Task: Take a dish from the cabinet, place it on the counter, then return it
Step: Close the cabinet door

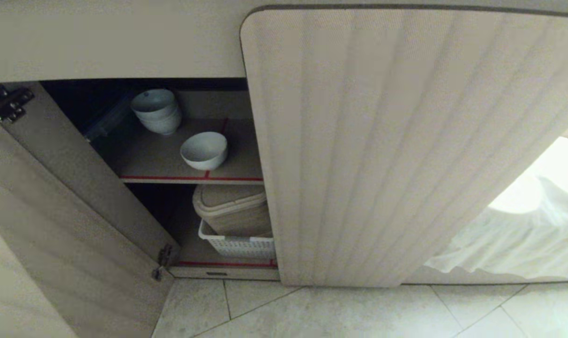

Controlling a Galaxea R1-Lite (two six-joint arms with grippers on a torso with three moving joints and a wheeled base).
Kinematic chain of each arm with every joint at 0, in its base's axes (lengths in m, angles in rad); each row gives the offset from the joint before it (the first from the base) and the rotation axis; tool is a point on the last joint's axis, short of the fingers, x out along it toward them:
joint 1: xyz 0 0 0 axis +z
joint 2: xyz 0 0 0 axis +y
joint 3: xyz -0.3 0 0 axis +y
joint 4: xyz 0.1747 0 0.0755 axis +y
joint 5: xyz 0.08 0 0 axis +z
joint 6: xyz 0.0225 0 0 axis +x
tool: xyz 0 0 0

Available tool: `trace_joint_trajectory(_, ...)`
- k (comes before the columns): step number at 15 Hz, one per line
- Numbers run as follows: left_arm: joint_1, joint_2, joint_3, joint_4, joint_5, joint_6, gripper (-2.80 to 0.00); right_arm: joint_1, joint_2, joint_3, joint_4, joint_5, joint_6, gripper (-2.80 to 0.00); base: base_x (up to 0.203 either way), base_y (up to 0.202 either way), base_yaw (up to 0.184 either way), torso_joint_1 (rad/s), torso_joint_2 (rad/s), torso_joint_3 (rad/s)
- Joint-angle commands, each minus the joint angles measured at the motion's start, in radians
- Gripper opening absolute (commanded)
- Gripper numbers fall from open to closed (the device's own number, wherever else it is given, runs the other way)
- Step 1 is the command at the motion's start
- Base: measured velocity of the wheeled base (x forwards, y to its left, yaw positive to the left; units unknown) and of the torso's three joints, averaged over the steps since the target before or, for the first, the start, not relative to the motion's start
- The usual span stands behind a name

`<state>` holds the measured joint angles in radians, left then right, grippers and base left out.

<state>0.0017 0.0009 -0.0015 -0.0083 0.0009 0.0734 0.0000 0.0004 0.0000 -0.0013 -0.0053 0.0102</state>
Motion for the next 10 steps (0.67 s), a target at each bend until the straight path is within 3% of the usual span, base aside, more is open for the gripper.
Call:
trace_joint_trajectory(1,0.000,-0.001,0.000,-0.001,0.001,0.000,-2.80,0.000,0.000,0.000,0.000,-0.001,-0.001,-2.80,-0.193,0.000,0.003,0.002,0.01,0.002)
trace_joint_trajectory(10,0.000,-0.001,0.000,0.001,0.005,-0.017,-2.80,0.000,0.000,0.000,0.000,0.001,0.001,-2.80,-0.192,0.000,0.000,0.001,0.00,0.001)
